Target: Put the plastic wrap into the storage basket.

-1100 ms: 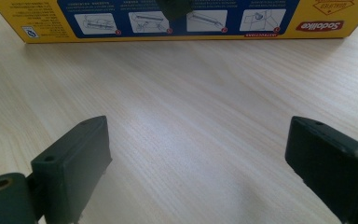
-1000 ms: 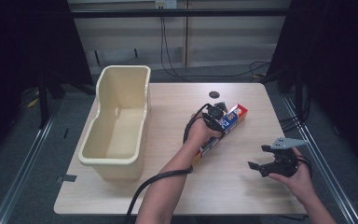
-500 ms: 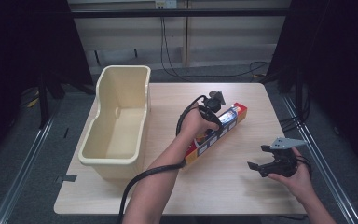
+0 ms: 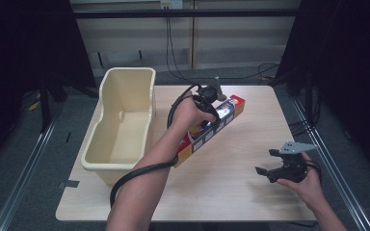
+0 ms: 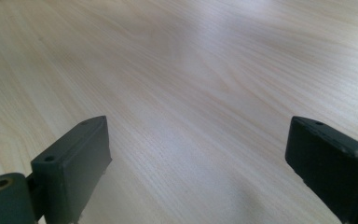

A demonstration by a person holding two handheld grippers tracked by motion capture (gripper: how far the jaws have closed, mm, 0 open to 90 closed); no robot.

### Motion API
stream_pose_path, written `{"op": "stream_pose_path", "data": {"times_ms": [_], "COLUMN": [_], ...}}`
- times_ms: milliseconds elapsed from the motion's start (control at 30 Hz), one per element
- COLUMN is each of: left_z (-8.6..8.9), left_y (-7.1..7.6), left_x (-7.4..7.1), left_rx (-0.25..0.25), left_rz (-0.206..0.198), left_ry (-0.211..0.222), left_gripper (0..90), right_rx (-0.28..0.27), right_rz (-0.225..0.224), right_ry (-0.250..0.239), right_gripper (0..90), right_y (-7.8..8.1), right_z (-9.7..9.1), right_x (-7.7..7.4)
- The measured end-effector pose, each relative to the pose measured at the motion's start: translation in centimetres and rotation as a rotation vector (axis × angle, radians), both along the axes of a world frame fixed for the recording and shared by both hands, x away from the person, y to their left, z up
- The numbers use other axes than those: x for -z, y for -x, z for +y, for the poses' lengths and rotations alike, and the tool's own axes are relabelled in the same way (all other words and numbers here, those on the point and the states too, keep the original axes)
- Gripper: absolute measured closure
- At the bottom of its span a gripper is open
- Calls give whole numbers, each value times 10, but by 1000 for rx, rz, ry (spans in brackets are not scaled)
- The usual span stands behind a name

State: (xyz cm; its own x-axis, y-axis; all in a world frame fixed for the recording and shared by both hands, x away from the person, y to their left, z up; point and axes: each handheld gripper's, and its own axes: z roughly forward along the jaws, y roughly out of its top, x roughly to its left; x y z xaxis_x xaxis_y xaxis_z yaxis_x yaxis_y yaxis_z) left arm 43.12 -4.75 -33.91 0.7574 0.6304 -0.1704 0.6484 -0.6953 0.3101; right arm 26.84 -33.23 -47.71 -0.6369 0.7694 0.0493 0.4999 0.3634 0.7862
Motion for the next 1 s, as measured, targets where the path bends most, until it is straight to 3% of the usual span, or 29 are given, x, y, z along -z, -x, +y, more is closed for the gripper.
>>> {"op": "stream_pose_path", "data": {"times_ms": [300,533,667,767,1000], "left_z": [22,40,50,63,75], "left_y": [1,3,3,4,6], "left_x": [-26,-43,-51,-63,-74], "left_rx": [-31,-88,-97,-132,-156], "left_rz": [6,10,9,10,1], "left_ry": [-9,-22,-18,-10,-5], "left_gripper": [406,407,407,407,407], "right_rx": [-3,-18,-14,-5,-10], "right_rz": [3,7,8,7,16], "right_ry": [5,-7,-6,-4,-6], "right_gripper": [64,58,56,54,53], "right_y": [0,0,0,-1,-1], "right_z": [1,2,2,1,2], "right_x": [0,0,0,0,0]}}
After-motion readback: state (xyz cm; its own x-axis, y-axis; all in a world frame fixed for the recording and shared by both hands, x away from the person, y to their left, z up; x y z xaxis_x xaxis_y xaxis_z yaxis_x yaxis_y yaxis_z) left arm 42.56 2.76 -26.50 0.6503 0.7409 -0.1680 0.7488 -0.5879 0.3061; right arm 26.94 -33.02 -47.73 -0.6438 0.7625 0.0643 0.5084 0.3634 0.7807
